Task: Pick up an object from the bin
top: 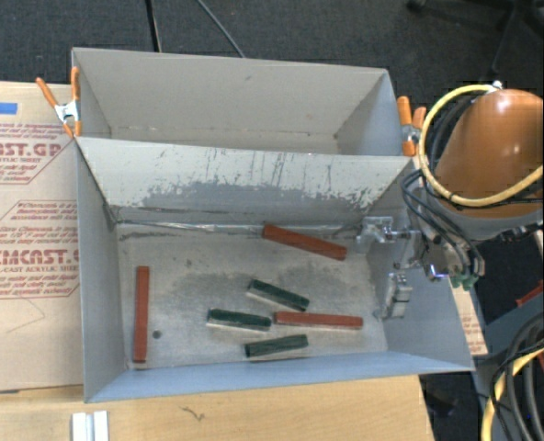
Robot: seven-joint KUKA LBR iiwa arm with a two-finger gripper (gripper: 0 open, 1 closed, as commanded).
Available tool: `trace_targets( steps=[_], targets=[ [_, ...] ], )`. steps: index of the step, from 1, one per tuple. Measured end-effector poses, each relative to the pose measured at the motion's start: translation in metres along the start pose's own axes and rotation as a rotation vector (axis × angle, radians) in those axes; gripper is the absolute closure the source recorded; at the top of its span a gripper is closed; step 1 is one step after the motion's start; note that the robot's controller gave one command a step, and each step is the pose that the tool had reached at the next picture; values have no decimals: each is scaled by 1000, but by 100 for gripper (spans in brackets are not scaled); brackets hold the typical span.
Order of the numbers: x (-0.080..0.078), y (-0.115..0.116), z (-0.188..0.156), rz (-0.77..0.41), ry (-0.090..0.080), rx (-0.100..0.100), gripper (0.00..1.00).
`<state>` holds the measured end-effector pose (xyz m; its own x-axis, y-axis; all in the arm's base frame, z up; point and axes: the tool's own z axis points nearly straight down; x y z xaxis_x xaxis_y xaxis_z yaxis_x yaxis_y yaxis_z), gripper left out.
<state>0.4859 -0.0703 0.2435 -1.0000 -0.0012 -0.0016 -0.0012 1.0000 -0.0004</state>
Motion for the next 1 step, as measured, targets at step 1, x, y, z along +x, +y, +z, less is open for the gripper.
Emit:
trace_targets(
  steps=[1],
  targets=[
    [-37, 3, 172, -222, 6, -2, 0]
  ],
)
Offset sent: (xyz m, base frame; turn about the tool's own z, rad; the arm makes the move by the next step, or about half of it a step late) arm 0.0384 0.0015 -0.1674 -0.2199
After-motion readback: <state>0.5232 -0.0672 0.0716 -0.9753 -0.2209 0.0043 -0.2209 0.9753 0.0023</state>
